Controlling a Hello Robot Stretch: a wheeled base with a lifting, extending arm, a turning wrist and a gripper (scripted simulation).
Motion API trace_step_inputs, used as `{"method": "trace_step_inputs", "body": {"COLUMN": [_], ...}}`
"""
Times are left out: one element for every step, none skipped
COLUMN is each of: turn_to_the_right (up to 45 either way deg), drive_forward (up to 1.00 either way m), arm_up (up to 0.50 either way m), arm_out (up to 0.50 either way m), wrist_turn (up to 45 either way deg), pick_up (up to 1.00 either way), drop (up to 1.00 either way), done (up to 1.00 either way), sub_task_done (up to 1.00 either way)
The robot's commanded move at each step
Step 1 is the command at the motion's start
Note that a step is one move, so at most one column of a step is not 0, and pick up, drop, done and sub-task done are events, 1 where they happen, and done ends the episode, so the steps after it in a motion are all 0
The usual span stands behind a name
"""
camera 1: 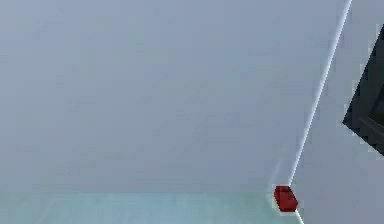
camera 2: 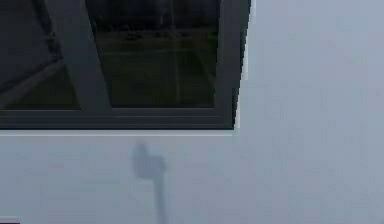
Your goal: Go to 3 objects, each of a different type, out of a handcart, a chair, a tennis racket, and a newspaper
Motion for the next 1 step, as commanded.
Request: {"method": "trace_step_inputs", "body": {"turn_to_the_right": [-45.0], "drive_forward": [0.0], "arm_up": [0.0], "arm_out": [0.0], "wrist_turn": [0.0], "pick_up": [0.0], "drop": [0.0], "done": [0.0], "sub_task_done": [0.0]}}
